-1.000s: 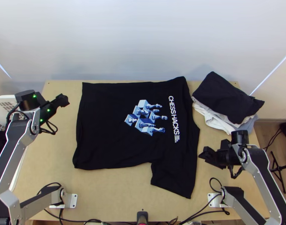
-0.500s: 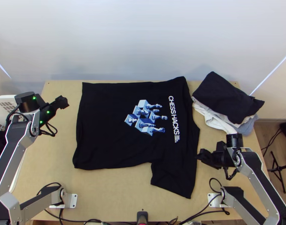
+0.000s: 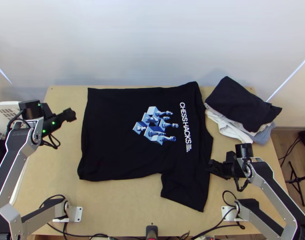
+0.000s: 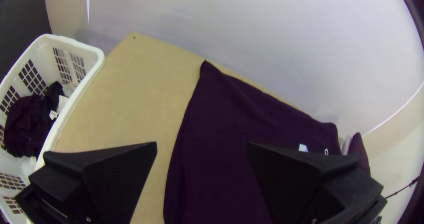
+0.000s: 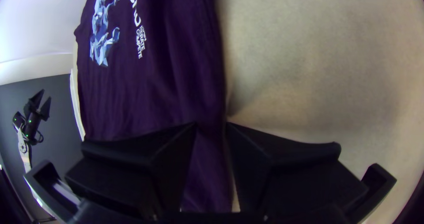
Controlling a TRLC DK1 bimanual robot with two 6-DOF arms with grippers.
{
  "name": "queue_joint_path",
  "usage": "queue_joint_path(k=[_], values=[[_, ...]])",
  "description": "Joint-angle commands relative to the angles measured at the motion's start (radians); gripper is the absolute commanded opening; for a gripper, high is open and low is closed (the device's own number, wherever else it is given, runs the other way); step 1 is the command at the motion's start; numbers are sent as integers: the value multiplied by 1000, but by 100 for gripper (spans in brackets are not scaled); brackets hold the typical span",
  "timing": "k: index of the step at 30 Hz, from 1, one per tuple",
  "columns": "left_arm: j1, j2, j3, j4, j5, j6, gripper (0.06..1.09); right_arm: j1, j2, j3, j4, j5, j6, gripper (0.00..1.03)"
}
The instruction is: Fold the t-shirt
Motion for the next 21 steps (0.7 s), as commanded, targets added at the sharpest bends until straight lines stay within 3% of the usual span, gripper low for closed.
queue_joint_path(k=[1,5,7,12,14,18,21], values=[[28,13,10,-148,46,136,104,9,7,-12,26,1,4,26],[65,10,-7,-194,57,227,104,7,-4,-25,46,1,4,20],[95,7,-8,-229,77,291,104,6,-26,-34,68,11,3,4],[198,23,10,-466,284,538,104,6,-39,-43,84,17,4,3],[201,82,51,-662,292,673,104,6,-38,-46,91,18,4,3],[218,152,56,-798,285,747,104,4,-35,-46,92,20,4,3],[215,157,-5,-844,166,806,104,4,-27,-46,92,20,4,3]])
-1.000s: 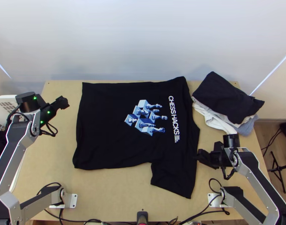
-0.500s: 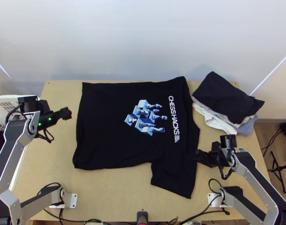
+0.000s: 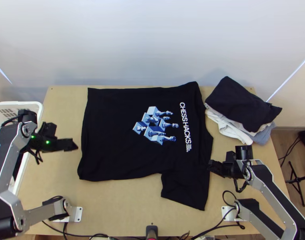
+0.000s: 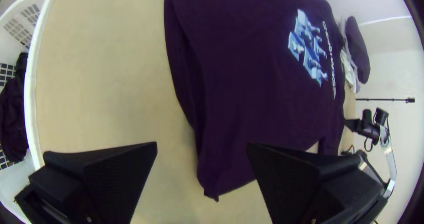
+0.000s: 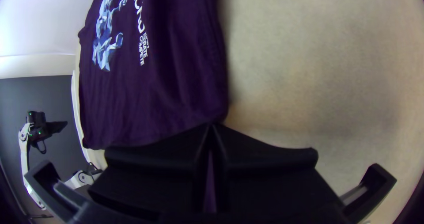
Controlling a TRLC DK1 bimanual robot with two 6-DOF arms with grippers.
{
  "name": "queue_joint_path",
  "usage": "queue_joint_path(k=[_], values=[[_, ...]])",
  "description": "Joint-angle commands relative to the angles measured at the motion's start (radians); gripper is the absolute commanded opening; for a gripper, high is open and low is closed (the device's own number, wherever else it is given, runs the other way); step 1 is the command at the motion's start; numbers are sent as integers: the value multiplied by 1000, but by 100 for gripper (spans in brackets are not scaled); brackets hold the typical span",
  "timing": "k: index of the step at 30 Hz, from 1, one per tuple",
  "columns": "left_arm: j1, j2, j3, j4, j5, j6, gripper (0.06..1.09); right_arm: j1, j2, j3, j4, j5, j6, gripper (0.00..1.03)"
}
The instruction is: Fold the t-shirt
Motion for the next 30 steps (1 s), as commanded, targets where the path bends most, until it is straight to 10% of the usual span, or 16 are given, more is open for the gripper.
queue_joint_path(k=[1,9,17,30], values=[[16,46,-58,-207,-101,174,103,-3,8,-4,8,3,0,3],[-27,11,-164,-250,-177,283,103,-3,29,-2,17,11,0,3],[-151,-26,-205,-213,-151,251,82,-3,40,-1,23,22,0,3],[-258,4,-245,-54,-151,159,82,-11,38,-2,23,25,2,3]])
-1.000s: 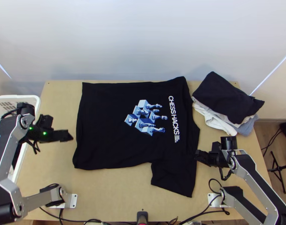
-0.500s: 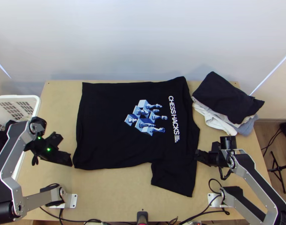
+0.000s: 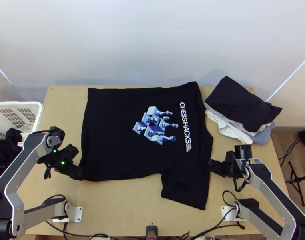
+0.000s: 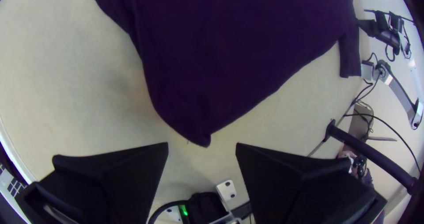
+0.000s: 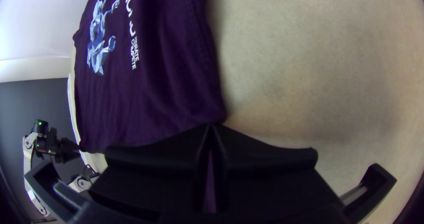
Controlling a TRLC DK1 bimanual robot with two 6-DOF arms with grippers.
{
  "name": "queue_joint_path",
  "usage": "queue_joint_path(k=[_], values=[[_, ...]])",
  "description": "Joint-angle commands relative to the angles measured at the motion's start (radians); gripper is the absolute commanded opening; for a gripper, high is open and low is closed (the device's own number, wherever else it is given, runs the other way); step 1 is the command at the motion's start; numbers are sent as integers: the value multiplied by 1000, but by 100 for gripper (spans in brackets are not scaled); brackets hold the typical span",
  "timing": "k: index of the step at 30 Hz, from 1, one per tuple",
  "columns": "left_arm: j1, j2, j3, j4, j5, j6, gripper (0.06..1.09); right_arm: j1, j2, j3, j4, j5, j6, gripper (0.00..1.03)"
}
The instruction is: Fold the t-shirt
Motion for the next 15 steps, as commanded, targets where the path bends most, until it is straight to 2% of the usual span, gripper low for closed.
queue_joint_path(k=[1,3,5,8,11,15], values=[[-31,17,-20,84,1,-30,81,-4,-1,-2,0,2,-1,3],[-22,26,-26,109,2,-25,67,-5,-1,-2,1,2,-1,3],[-14,33,-28,129,2,-30,58,-5,-3,-2,1,2,-1,3],[-12,35,-34,133,2,-25,57,-4,-4,-2,1,2,-1,3],[-9,30,-36,130,2,-21,41,-4,-3,-2,3,2,-1,3],[5,35,-39,124,1,-13,40,-5,-1,-2,6,2,-1,3]])
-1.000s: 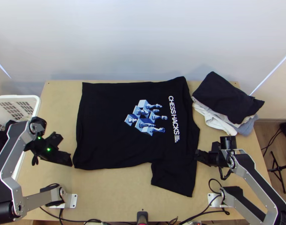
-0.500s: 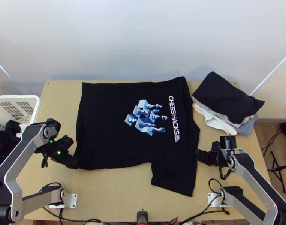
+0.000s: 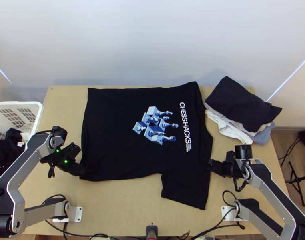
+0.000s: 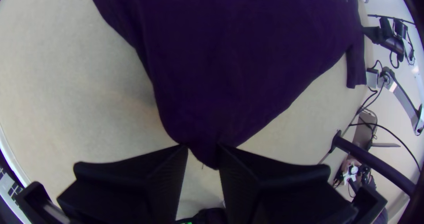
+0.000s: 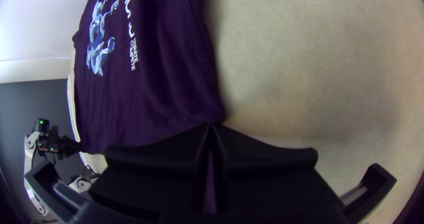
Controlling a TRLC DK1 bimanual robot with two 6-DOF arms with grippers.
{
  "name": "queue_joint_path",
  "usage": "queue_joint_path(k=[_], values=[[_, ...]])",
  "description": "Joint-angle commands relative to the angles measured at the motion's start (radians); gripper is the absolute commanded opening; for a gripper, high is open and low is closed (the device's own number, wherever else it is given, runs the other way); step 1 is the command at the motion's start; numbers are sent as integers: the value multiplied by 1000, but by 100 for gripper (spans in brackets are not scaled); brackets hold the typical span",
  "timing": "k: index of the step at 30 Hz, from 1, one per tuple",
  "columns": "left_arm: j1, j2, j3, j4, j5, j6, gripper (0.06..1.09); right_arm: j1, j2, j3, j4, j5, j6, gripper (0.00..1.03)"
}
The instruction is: Fold the t-shirt
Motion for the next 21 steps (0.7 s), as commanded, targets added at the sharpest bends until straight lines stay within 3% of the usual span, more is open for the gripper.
queue_joint_path(k=[1,3,5,6,8,12,15,17,21], values=[[14,5,-12,5,-2,13,40,-1,1,0,5,-1,0,3],[19,0,-22,2,-2,25,39,-1,2,3,6,-1,0,3],[29,-18,-30,36,2,30,13,-7,2,17,8,1,20,3],[43,-33,-28,53,19,30,10,-21,-1,34,11,18,23,3],[60,-38,-2,76,50,15,10,-24,-13,87,32,90,58,3],[91,-30,90,212,136,-162,10,-10,-25,241,95,240,56,3],[95,-33,136,340,151,-300,9,-5,-17,357,143,240,53,3],[92,-38,174,403,157,-394,9,9,-10,423,167,240,3,3],[85,-53,231,625,157,-596,9,48,-22,482,399,245,-115,3]])
